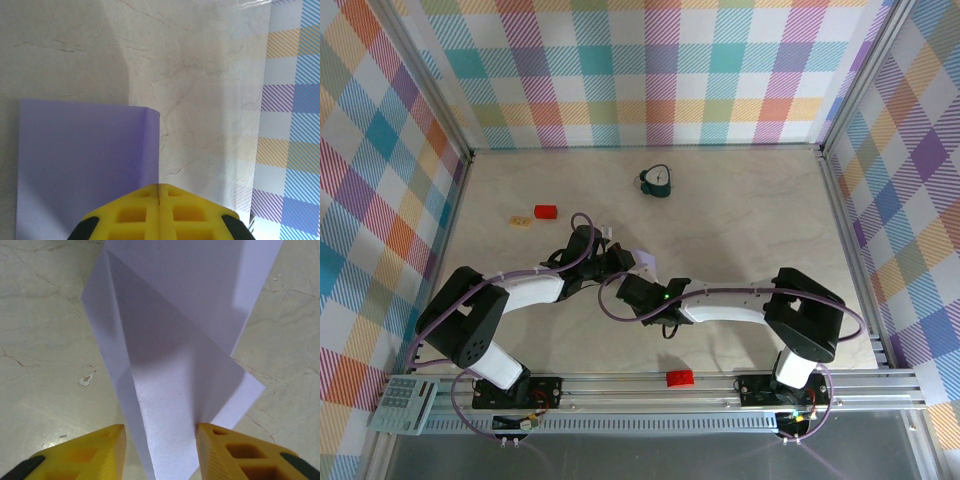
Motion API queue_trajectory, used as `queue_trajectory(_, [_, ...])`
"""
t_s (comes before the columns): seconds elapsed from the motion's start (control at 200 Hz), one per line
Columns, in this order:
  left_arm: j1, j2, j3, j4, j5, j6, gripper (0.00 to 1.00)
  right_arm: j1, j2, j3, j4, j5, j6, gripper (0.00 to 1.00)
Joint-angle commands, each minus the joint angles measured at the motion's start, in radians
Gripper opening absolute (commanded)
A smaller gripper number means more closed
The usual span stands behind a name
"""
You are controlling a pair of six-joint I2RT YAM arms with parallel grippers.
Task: Fold a paper plane with a square sheet of paper (fold left side to right side)
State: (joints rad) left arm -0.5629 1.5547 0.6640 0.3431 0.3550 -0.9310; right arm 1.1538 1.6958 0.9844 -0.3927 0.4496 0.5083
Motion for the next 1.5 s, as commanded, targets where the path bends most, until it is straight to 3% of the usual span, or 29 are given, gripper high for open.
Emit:
queue_trajectory(0.0, [-0.012, 0.001, 0.003, -0.011, -0.004, 0.004, 0.03, 0.006, 0.013, 0.022, -0.003, 0.017, -0.005, 0.36])
queue_trajectory(0.335, [-0.011, -0.03, 0.006, -0.052, -0.016, 0.038, 0.1, 0.003, 0.019, 0.012, -0.012, 0.019, 0.013, 0.07])
queue_trajectory(0.44, [-0.001, -0.056, 0.007, -0.079, -0.007, 0.066, 0.19, -0.009, 0.014, 0.003, -0.008, -0.006, 0.01, 0.0])
queue_trajectory(0.685, [0.157, -0.231, -0.004, -0.258, 0.068, 0.199, 0.35, -0.065, -0.053, -0.049, 0.044, -0.143, -0.032, 0.0])
queue_trajectory(0.875, [0.302, -0.366, -0.02, -0.367, 0.16, 0.289, 0.42, -0.148, -0.126, -0.134, 0.164, -0.343, -0.05, 0.0])
queue_trajectory(0.985, [0.307, -0.374, -0.017, -0.4, 0.208, 0.335, 0.43, -0.215, -0.155, -0.196, 0.263, -0.507, -0.05, 0.0])
queue_trajectory(1.155, [0.282, -0.32, -0.053, -0.317, 0.297, 0.318, 0.42, -0.311, -0.147, -0.264, 0.372, -0.715, -0.041, 0.0])
queue_trajectory(1.495, [0.155, -0.234, -0.061, -0.273, 0.258, 0.298, 0.42, -0.354, -0.079, -0.282, 0.454, -0.827, -0.016, 0.0])
